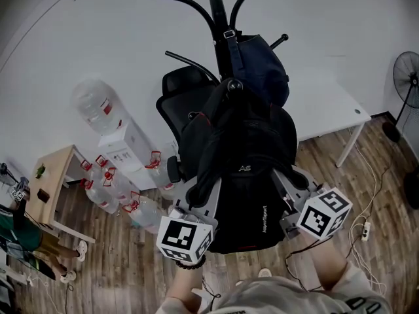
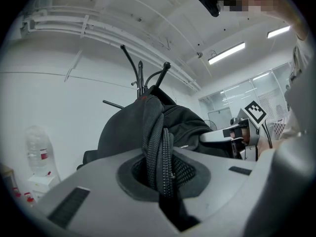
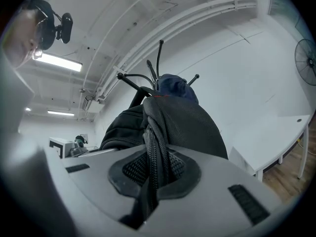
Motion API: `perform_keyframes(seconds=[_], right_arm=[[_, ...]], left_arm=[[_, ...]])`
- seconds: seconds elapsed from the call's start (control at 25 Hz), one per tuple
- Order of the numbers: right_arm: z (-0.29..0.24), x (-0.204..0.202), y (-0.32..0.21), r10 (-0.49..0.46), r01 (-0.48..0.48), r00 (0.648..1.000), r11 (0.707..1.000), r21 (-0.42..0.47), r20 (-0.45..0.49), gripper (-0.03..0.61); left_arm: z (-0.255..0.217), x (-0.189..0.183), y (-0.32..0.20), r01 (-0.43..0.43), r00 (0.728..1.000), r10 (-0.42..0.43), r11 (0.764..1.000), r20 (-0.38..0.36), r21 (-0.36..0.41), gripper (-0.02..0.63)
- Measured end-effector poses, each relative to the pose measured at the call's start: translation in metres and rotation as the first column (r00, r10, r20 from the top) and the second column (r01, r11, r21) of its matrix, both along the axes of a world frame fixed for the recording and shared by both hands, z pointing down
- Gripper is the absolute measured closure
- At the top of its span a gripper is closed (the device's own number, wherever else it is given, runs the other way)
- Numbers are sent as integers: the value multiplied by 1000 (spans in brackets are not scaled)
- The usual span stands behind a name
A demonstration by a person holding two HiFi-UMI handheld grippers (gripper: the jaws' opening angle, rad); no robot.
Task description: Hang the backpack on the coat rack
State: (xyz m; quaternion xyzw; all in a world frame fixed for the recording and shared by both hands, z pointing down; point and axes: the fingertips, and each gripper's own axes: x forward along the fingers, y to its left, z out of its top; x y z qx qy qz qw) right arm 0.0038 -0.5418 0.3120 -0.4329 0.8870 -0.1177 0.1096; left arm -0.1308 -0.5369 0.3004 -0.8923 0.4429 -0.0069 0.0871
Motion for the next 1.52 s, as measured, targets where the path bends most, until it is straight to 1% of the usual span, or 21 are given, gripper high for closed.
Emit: perform_keyframes(seconds=[0.28, 0.4, 0.64, 0.8, 0.88, 1.0, 1.08, 1.24, 1.36, 1.44, 1.52], right_arm=[[16, -2, -16, 11, -11, 1000, 1000, -12, -3, 548], [24, -3, -22, 17, -17, 1000, 1000, -1, -12, 548], [31, -4, -24, 62, -56, 996, 995, 84, -62, 546], [34, -4, -25, 115, -98, 987, 984, 146, -111, 546], [35, -5, -23, 132, -111, 984, 980, 168, -119, 546], [38, -7, -20, 147, -121, 981, 972, 200, -123, 546], [40, -10, -15, 163, -131, 978, 964, 231, -130, 546], [40, -14, -10, 175, -136, 977, 951, 276, -123, 546], [40, -17, -4, 145, -108, 983, 952, 287, -111, 546], [38, -17, 2, 107, -77, 990, 952, 295, -88, 521], [35, -16, 8, 85, -58, 994, 952, 301, -76, 483]], left_arm=[[16, -1, -22, 38, 999, -39, 999, -6, -26, 580], [23, -1, -30, 56, 998, -56, 998, 0, -32, 578], [32, 2, -36, 89, 996, -89, 996, 6, 7, 577], [36, 4, -40, 136, 991, -137, 990, 11, 48, 575], [35, 6, -39, 154, 988, -155, 986, 12, 60, 575], [38, 8, -38, 167, 985, -170, 981, 24, 99, 575], [40, 9, -34, 174, 984, -178, 980, 24, 98, 575], [40, 10, -31, 150, 988, -154, 979, 19, 136, 569], [39, 9, -26, 117, 993, -120, 980, 11, 161, 542], [35, 6, -21, 102, 995, -101, 983, -10, 152, 491], [30, 2, -15, 97, 995, -96, 983, -18, 157, 476]])
